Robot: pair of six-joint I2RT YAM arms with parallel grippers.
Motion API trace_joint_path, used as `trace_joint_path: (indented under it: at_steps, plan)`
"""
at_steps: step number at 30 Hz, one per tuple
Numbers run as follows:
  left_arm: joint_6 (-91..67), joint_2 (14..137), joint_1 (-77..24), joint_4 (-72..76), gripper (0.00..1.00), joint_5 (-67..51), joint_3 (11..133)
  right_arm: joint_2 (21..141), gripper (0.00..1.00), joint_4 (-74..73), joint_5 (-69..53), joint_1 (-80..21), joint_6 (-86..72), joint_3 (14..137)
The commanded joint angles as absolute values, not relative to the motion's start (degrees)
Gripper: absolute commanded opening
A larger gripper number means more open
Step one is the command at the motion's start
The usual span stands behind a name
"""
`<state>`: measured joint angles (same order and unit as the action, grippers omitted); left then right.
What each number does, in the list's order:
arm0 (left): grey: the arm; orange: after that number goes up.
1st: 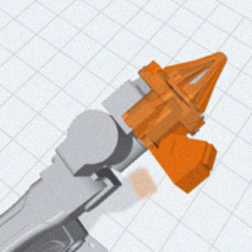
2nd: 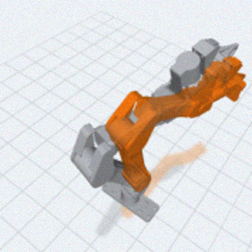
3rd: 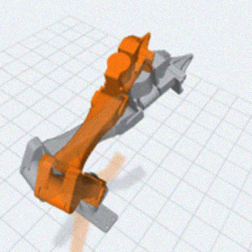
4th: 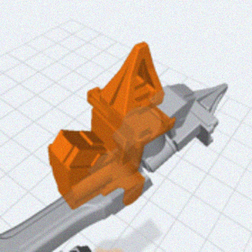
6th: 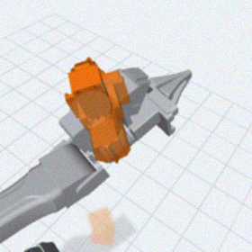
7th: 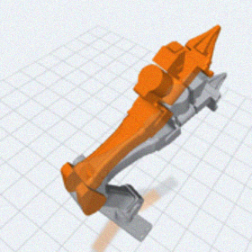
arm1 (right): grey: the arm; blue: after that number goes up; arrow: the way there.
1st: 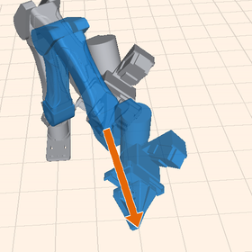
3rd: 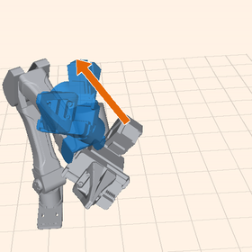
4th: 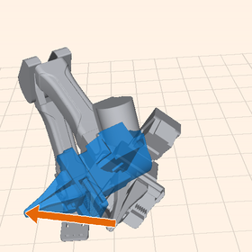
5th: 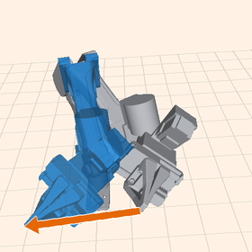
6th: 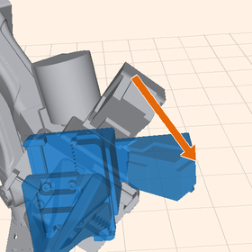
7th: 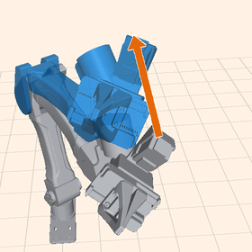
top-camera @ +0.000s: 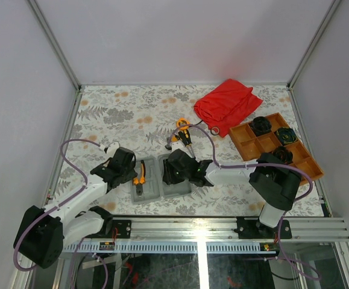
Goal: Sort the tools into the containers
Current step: Place the pliers in the storage box.
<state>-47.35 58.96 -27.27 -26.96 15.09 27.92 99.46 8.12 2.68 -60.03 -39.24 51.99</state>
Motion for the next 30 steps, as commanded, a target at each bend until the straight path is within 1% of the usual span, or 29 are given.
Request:
trace_joint_path:
  at_steps: [1,4,6,10,15,17,20,26,30]
  plan:
    - [-46.3,60.13,-27.11,-22.78,0.23,10.34,25.72,98.17,0.37,-0.02,8.85,-60.3,-41.54,49.37]
    - [-46.74,60.67,-27.17,-22.51,0.18,8.7,25.09,96.66,0.36,-1.06,10.0,-60.34,-42.71,47.09]
    - [-46.8,60.08,-27.16,-22.9,0.17,8.19,25.01,95.65,0.36,-1.23,10.22,-60.29,-42.78,45.72]
    - [-47.11,56.71,-27.25,-25.47,0.19,9.38,26.92,93.01,0.36,1.5,8.9,-60.29,-42.03,42.7]
    - [-46.0,55.79,-27.48,-28.62,0.21,11.08,32.13,93.13,0.36,1.25,8.92,-60.3,-40.93,43.02]
    - [-45.28,57.16,-27.95,-28.7,0.21,11.18,33.77,93.33,0.36,1.04,8.96,-60.29,-40.78,43.15]
    - [-44.15,60.47,-29.48,-28.5,0.16,12.02,35.86,93.55,0.35,1.19,9.06,-60.3,-40.85,43.07]
    - [-43.25,68.16,-32.94,-28.21,0.1,14.61,38.63,94.24,0.34,1.6,8.51,-60.29,-41.16,42.7]
    - [-43.33,70.87,-34.21,-28.58,0.09,17.07,39.3,94.32,0.34,1.78,8.18,-60.29,-41.31,42.21]
